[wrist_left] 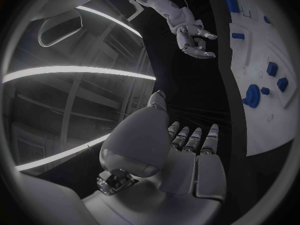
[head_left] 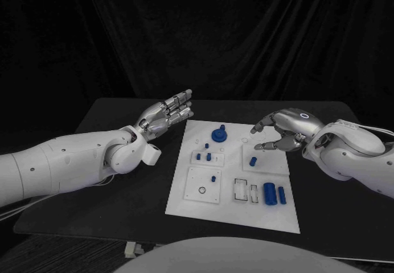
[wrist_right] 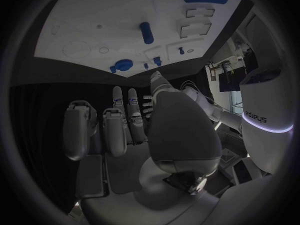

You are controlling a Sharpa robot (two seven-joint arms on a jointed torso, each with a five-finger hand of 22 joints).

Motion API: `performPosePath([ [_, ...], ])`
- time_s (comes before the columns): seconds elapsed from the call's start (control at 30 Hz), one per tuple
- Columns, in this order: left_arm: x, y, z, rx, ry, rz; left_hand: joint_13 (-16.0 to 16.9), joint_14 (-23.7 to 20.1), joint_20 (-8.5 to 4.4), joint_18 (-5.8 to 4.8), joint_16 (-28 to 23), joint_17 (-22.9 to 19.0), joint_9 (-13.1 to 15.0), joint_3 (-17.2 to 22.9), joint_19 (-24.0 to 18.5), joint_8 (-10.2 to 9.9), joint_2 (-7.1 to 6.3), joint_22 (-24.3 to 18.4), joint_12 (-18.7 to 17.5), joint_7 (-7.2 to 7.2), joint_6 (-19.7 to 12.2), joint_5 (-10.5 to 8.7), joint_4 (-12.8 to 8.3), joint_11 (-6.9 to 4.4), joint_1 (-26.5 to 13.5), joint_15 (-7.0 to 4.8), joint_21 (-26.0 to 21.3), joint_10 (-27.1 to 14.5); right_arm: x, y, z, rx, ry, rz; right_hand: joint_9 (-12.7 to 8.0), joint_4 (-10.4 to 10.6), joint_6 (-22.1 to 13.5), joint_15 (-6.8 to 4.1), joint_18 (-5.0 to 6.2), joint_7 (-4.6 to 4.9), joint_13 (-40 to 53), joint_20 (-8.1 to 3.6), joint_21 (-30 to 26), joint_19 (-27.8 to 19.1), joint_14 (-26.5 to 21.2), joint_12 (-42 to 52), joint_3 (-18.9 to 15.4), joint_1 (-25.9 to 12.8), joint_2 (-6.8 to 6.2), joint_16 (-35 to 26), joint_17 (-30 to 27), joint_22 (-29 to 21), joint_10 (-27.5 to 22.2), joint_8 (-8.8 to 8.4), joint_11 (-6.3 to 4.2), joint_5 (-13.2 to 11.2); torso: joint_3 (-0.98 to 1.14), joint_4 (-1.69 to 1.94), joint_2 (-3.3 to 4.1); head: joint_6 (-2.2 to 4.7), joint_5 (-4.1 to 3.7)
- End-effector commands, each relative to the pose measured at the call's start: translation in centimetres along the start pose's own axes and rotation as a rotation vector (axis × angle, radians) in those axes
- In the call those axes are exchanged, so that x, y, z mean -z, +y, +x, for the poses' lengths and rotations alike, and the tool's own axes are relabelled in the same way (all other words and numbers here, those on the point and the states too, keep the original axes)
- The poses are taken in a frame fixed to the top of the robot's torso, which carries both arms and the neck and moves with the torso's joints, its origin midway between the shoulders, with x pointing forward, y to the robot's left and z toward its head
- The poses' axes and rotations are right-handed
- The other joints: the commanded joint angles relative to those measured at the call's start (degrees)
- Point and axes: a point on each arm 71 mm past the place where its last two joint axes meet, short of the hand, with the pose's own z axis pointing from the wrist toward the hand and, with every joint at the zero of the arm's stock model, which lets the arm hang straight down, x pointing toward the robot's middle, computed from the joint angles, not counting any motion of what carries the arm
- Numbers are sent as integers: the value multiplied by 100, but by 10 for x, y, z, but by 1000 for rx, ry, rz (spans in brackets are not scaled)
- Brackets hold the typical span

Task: Assemble the parts on the task board

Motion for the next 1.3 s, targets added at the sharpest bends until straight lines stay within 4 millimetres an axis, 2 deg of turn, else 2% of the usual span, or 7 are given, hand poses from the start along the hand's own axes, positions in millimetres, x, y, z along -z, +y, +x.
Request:
performPosePath([
  [0.03, 0, -6, 2, 10, 7, 87, 9, 2, 39, 58, -2, -9, 6, 48, 20, 24, -7, 5, 18, 5, 36, 18, 2, 27, 44, 31, -8, 5, 3, -2, 12, -19, 46, -19, -6, 15, 122, -51, -67, 19, -11, -33, -5, 204, 383, -12, 7, 4, -9, 20, 510, 1125, 59, -13, -10, 58, -1, 2, 5, -1, -14],
  [0.27, 0, -6, 1, 9, 4, 90, 9, 2, 40, 59, -3, -9, 4, 52, 21, 22, 0, 7, 18, 7, 30, 23, 4, 27, 50, 31, -8, 5, 4, -3, 27, -33, 81, -41, -31, 9, 189, -48, -72, 53, 7, -37, 14, 210, 390, 53, -17, -76, -1, 31, 532, 1132, 293, -71, -47, 11, 5, -1, 10, -1, -5],
  [0.67, 2, -6, 0, 10, 3, 91, 9, 2, 38, 60, -3, -9, 2, 54, 20, 20, 3, 3, 16, 4, 20, 23, 5, 25, 53, 29, -8, 5, 3, 0, 40, -51, 140, -50, -14, 2, 273, -26, -62, 385, 46, -12, -25, 190, 376, 133, -40, -135, -23, 9, 495, 1119, 494, -133, -78, -55, 6, -4, 3, -1, -3],
  [0.87, 3, -4, -1, 12, 4, 88, 8, 2, 38, 60, -2, -9, 2, 55, 20, 20, 3, 3, 16, 4, 20, 24, 5, 24, 53, 29, -8, 5, 3, 2, 48, -54, 183, -42, -1, -2, 181, -23, -44, 369, 62, -13, -105, 159, 353, 143, -32, -88, -25, -32, 425, 1093, 486, -197, -81, 107, 2, 6, 2, -1, -29],
  [1.0, 3, -3, 0, 15, 5, 85, 8, 2, 38, 60, -2, -9, 2, 55, 20, 20, 3, 3, 16, 4, 20, 24, 5, 24, 53, 29, -8, 5, 3, 3, 53, -50, 207, -36, 86, -14, 191, -53, -24, 291, 127, -39, -198, 122, 325, 192, 16, 63, 29, -82, 347, 1064, 457, -198, -88, 566, 4, 3, 1, -1, -31],
  [1.13, 3, -2, 0, 17, 6, 84, 8, 2, 38, 60, -5, -10, 2, 57, 20, 19, 5, 2, 14, 7, 22, 26, 5, 17, 58, 28, -8, 4, 2, 4, 56, -50, 210, -36, 255, -47, 225, -67, -11, 171, 219, -57, -274, 92, 300, 288, 182, 384, 28, -122, 287, 1042, 450, -158, -99, 2162, 4, -1, 0, -1, -24],
  [1.3, 4, -1, 0, 18, 5, 79, 8, 2, 38, 60, -4, -9, 2, 58, 20, 19, 5, 2, 13, 9, 21, 27, 5, 14, 60, 28, -8, 4, 1, 5, 59, -50, 210, -35, 386, -58, 167, -53, -1, 134, 288, -50, -332, 72, 284, 362, 287, 489, 8, -150, 244, 1027, 427, -81, -101, 2516, 3, -3, 4, -1, -2],
])
